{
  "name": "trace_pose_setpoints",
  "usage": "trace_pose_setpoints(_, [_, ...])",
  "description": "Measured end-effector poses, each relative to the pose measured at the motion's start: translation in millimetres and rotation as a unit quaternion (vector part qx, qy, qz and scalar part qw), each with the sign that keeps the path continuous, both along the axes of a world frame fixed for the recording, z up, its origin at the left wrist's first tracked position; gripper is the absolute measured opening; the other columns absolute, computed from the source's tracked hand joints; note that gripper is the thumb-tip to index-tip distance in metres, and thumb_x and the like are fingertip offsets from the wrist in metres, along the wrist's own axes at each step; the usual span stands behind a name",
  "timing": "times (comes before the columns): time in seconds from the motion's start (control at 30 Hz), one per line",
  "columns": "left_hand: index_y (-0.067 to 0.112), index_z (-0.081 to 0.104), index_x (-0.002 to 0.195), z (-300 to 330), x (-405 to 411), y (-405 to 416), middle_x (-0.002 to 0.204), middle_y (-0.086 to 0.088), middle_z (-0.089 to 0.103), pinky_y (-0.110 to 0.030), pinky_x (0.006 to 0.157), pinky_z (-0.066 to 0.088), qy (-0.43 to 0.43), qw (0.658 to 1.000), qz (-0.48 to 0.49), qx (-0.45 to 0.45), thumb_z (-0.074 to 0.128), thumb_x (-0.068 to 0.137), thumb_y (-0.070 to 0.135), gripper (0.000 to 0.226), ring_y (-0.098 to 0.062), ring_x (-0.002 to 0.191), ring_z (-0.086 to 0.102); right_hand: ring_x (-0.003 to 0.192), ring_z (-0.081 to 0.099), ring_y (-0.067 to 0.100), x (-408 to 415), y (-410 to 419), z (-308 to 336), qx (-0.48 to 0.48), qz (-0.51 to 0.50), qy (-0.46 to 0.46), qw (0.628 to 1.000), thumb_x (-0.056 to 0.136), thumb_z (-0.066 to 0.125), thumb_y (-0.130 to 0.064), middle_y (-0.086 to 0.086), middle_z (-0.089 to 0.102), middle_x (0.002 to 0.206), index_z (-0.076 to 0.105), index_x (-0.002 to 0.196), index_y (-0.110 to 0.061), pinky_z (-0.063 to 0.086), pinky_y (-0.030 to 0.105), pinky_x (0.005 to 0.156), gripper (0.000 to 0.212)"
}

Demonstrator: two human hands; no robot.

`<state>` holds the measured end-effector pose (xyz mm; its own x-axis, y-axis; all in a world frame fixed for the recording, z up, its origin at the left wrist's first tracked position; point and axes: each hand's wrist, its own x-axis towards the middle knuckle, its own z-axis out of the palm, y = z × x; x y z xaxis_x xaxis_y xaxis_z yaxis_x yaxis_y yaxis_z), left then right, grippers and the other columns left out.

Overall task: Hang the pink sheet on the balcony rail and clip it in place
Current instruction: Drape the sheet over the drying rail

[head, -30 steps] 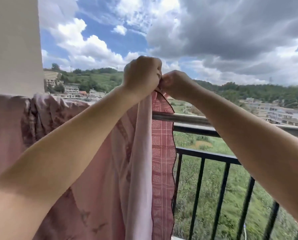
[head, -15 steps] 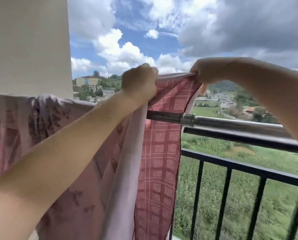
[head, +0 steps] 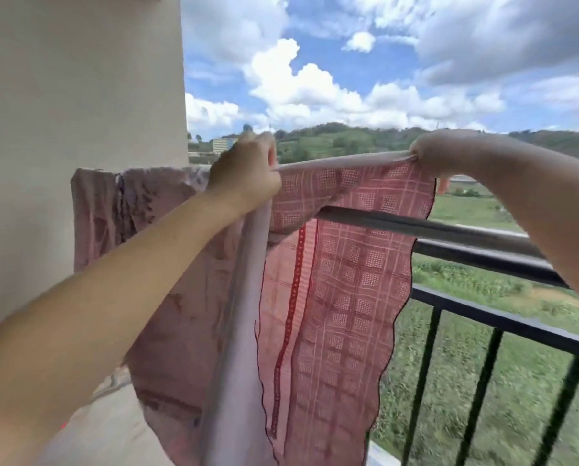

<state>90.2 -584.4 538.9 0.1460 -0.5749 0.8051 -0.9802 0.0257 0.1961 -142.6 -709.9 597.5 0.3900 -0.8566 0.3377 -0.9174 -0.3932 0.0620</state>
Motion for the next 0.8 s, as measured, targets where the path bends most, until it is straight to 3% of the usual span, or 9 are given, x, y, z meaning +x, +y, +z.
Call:
trace_pose_setpoints(0.13, [0.005,0.052,0.070,-1,-66,14,0.065,-0.011,0.051,-0.022,0.050,0.032,0.011,0.990,-0.136,-0.034,0.044,0.075,-0.003,0.012,-0.024,0.063,0.047,0.053,0.053,0.014,-58,21,-2,-0.042,-0.033,-0.005,0.999,0.093,0.043,-0.011,0.002,0.054,0.062,0.054,0.071,-0.007,0.049,0.027,0.057,0.025])
trace_pose_setpoints(0.23, [-0.002,0.053,0.068,-17,-121,23,0.057,-0.012,0.048,-0.023,0.048,0.031,0.008,0.979,-0.203,-0.022,0.041,0.073,-0.005,0.014,-0.024,0.056,0.044,0.052,0.051,0.012,-104,40,-5,-0.011,-0.051,-0.011,0.999,0.091,0.045,-0.008,0.003,0.053,0.060,0.050,0.067,-0.007,0.037,0.021,0.048,0.025])
trace_pose_setpoints(0.3, [0.003,0.047,0.061,-27,-155,29,0.051,-0.007,0.043,-0.026,0.048,0.031,0.008,0.971,-0.238,-0.002,0.039,0.072,-0.007,0.017,-0.022,0.049,0.041,0.053,0.051,0.012,-136,52,-3,-0.001,-0.058,-0.026,0.998,0.092,0.045,-0.006,0.004,0.053,0.061,0.051,0.068,-0.006,0.036,0.021,0.048,0.024])
trace_pose_setpoints(0.43, [0.018,0.037,0.064,-28,-218,40,0.050,0.008,0.035,-0.022,0.045,0.025,0.018,0.967,-0.255,0.007,0.037,0.075,-0.011,0.031,-0.005,0.047,0.034,0.059,0.064,0.014,-206,72,-2,0.084,-0.053,-0.073,0.992,0.096,0.040,-0.013,0.003,0.062,0.074,0.055,0.075,-0.011,0.047,0.023,0.048,0.025])
trace_pose_setpoints(0.57, [0.014,0.046,0.072,-28,-292,55,0.048,0.011,0.031,-0.018,0.044,0.021,-0.014,0.967,-0.245,-0.062,0.037,0.079,-0.009,0.025,-0.006,0.043,0.031,0.064,0.061,0.013,-272,84,-5,0.084,0.009,-0.139,0.987,0.097,0.036,-0.011,0.004,0.061,0.079,0.056,0.084,-0.013,0.053,0.025,0.054,0.024])
trace_pose_setpoints(0.67, [0.010,0.055,0.078,-36,-352,57,0.049,0.012,0.040,-0.017,0.043,0.024,0.009,0.961,-0.257,-0.105,0.040,0.085,-0.003,0.021,0.002,0.040,0.031,0.062,0.064,0.010,-317,91,-5,0.127,0.043,-0.113,0.984,0.097,0.037,-0.015,-0.003,0.061,0.076,0.058,0.084,-0.017,0.055,0.021,0.053,0.025])
trace_pose_setpoints(0.73, [0.010,0.052,0.076,-41,-391,52,0.052,0.009,0.045,-0.018,0.043,0.027,0.027,0.957,-0.274,-0.093,0.041,0.088,0.001,0.018,0.000,0.038,0.033,0.058,0.067,0.005,-352,93,-6,0.168,0.049,-0.101,0.979,0.096,0.039,-0.022,-0.007,0.064,0.075,0.061,0.086,-0.020,0.057,0.022,0.057,0.024])
trace_pose_setpoints(0.8, [0.006,0.047,0.073,-45,-429,46,0.047,0.008,0.037,-0.019,0.042,0.024,0.033,0.958,-0.276,-0.073,0.043,0.090,0.004,0.017,-0.005,0.037,0.032,0.059,0.069,0.005,-388,92,-9,0.193,0.046,-0.105,0.975,0.096,0.041,-0.025,-0.008,0.066,0.075,0.062,0.086,-0.023,0.058,0.025,0.062,0.024])
